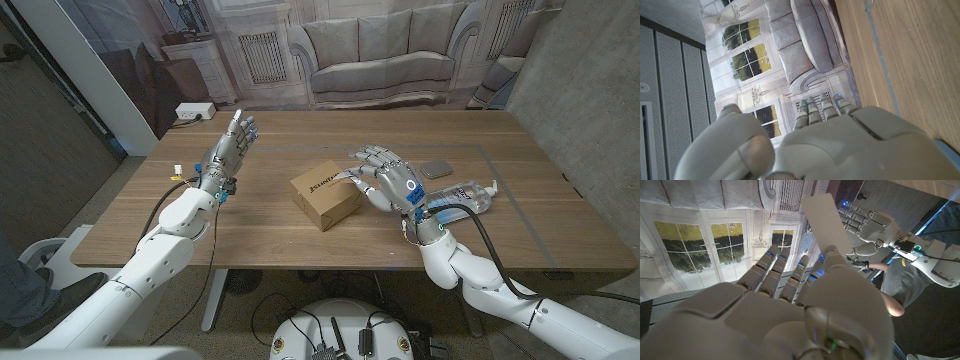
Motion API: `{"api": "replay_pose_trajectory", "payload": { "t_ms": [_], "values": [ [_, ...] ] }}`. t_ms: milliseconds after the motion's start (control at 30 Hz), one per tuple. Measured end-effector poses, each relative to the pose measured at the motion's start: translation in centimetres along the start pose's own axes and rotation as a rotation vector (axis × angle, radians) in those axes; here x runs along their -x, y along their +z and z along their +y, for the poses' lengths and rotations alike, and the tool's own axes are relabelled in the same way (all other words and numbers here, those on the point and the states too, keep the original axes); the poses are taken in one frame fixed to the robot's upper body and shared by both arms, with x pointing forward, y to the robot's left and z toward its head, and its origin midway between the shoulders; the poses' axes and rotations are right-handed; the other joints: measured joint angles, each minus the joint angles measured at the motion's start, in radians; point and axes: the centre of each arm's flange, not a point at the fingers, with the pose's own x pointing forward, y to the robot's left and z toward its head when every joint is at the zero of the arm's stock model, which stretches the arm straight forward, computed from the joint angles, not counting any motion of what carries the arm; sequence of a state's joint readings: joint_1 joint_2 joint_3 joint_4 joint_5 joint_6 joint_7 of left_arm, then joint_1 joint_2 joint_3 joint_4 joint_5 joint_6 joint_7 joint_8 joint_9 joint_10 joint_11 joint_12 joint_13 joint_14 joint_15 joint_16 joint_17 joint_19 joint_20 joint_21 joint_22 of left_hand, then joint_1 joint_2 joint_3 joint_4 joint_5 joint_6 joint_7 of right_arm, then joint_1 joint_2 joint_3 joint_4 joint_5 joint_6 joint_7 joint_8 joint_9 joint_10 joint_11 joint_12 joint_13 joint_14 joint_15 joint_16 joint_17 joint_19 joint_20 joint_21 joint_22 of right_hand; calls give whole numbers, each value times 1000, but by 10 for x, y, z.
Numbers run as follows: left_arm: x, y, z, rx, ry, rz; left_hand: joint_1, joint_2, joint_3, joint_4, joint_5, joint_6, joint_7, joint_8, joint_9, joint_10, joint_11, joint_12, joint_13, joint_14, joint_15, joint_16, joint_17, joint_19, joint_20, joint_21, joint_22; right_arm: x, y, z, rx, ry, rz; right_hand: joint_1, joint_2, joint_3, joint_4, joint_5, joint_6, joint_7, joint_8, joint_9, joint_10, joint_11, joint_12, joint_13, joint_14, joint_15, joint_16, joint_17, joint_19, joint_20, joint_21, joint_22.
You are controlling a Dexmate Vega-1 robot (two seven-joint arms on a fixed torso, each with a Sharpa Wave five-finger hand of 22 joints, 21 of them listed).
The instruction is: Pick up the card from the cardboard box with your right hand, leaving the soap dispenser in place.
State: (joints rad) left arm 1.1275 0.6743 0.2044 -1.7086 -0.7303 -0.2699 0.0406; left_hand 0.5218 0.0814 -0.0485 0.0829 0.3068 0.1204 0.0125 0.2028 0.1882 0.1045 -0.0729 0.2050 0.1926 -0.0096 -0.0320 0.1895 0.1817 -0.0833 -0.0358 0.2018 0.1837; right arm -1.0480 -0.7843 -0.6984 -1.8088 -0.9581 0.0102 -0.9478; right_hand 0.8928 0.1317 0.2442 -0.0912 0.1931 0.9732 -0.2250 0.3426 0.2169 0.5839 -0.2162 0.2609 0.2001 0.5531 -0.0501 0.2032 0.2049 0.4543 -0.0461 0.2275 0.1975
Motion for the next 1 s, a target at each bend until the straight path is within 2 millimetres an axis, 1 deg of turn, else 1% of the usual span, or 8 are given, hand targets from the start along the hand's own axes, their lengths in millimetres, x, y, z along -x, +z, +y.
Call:
{"api": "replay_pose_trajectory", "payload": {
  "t_ms": [67, 367, 400, 533, 733, 867, 900, 1000],
  "values": [
    [0, 0, 0, 0, 1, 0, 0, 0, 0, 0, 0, 0, 0, 0, 0, 0, 0, 0, 0, 0, 0, 0, 0, 0, 0, 0, 0, -1, -1, -2, -6, 5, 4, 0, 0, 0, 0, 0, 0, 0, 0, -1, 0, 0, 0, 0, 0, 0, 0, 0, 4, -4, 0, 0],
    [-2, -1, -1, 0, -3, 7, 0, 0, 0, 0, 0, 0, 0, 0, 0, 0, 0, 0, 0, 0, 0, 0, 0, 0, 0, 0, 0, -6, -2, -12, -29, 14, 20, 0, 0, 0, 0, 0, -2, 1, 0, 0, 0, 0, 0, 0, 0, 0, 0, 1, 7, 0, 0, 0],
    [-2, -2, -1, 0, -3, 9, 0, 0, 0, 0, 0, 0, 0, 0, 0, 0, 0, 0, 0, 0, 0, 0, 0, 0, 0, 0, 0, -6, -2, -11, -34, 25, 24, 0, 0, 0, 0, 0, -1, 1, 0, 0, 4, 4, 0, 0, 0, 0, 0, 0, 7, 0, 0, 0],
    [-3, -5, -1, 2, -4, 15, 0, 0, 0, 0, 0, 0, 0, 0, 0, 0, 0, 0, 0, 0, 0, 0, 0, -5, 5, 0, 0, -8, -2, -14, -44, 39, 33, 0, 0, 0, 0, 0, 2, -2, 0, 0, 4, 4, 0, 0, 0, 0, 0, 0, 7, 0, 0, 0],
    [-4, -7, -1, 6, -4, 22, 0, 0, 0, 0, 0, 0, 0, 0, 0, 0, 0, 0, 0, 0, 0, 0, 0, -5, 5, 0, 0, -12, -2, -20, -56, 51, 44, 0, 0, -4, -4, 0, 2, -2, 0, -1, 9, -2, 0, 0, -4, -4, -4, 0, 7, 0, 6, 0],
    [-3, -9, 0, 6, -2, 25, 0, 0, -4, 4, 0, 0, 0, 0, 0, 0, 0, 0, 0, 0, 0, 0, 0, -5, 6, 0, 0, -12, -3, -18, -62, 67, 47, 0, 0, -4, -4, 0, 2, -2, 0, -1, 9, -2, 0, 0, -4, -4, -4, 0, 7, 0, 6, 0],
    [-3, -10, 1, 9, -2, 29, 0, 0, -4, 4, 0, 0, 0, 0, 0, 0, 0, 0, 0, 0, 0, 0, 0, -5, 5, 0, 0, -15, -2, -23, -63, 62, 46, 0, 0, -4, -4, 0, 2, -2, 0, -1, 9, -2, 0, 0, -4, -4, -4, 0, 7, 0, 6, 0],
    [-3, -11, 1, 10, -1, 31, 4, 4, -4, 4, 0, 0, 0, 0, 0, 0, 0, 0, 0, 0, 0, 0, 0, -5, 5, 0, 0, -17, -2, -25, -68, 68, 47, 0, 0, -4, -4, 0, 2, -2, -1, -1, 9, -2, 0, 0, -4, -4, -4, 0, 17, -2, 6, 0]
  ]
}}
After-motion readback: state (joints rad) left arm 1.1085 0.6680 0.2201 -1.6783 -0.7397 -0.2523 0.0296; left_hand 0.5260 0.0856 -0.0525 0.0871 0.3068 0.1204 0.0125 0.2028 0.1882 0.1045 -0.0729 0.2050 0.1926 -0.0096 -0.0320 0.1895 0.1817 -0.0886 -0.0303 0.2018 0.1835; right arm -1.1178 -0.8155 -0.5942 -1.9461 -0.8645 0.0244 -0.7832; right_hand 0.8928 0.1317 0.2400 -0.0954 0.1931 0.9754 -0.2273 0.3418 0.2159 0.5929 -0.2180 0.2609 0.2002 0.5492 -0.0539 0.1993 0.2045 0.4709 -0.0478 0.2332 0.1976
